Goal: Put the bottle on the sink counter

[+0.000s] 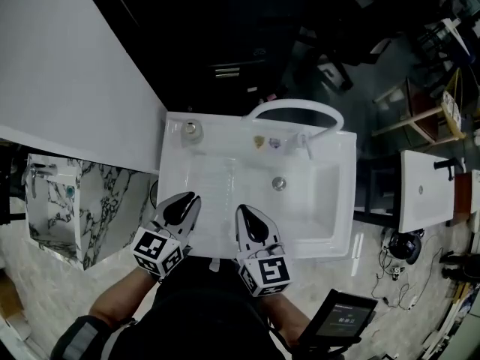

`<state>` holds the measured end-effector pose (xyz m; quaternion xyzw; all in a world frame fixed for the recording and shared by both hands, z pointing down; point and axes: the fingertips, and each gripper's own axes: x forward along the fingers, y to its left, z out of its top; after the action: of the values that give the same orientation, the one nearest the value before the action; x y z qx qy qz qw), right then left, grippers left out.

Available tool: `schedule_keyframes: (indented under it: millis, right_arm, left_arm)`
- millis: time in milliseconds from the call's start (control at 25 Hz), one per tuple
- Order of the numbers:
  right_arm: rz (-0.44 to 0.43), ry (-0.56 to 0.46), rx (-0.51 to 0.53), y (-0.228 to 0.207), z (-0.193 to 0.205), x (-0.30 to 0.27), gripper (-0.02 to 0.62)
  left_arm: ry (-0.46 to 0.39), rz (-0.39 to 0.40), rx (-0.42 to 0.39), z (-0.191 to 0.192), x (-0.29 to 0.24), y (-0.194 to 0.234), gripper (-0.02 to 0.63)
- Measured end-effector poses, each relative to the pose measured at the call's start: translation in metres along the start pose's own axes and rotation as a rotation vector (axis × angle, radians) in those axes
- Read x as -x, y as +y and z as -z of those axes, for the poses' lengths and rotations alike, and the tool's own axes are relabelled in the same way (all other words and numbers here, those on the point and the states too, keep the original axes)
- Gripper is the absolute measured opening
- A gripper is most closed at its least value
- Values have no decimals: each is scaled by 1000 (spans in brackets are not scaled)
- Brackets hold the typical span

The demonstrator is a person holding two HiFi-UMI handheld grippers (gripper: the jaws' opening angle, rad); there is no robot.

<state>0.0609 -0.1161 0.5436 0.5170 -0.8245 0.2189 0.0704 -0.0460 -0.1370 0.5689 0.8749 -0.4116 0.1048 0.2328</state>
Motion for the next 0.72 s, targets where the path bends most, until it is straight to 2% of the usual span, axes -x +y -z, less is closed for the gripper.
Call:
schedule_keyframes:
  millis: [440,720]
  right_arm:
    - [-28,-34,-30,12,-14,26,-5]
    - [-15,-76,-33,12,-33,41,-5]
  left_arm:
    - [-52,39,19,-26,34,-34,55]
    - [-62,70,16,-31,46,-51,49]
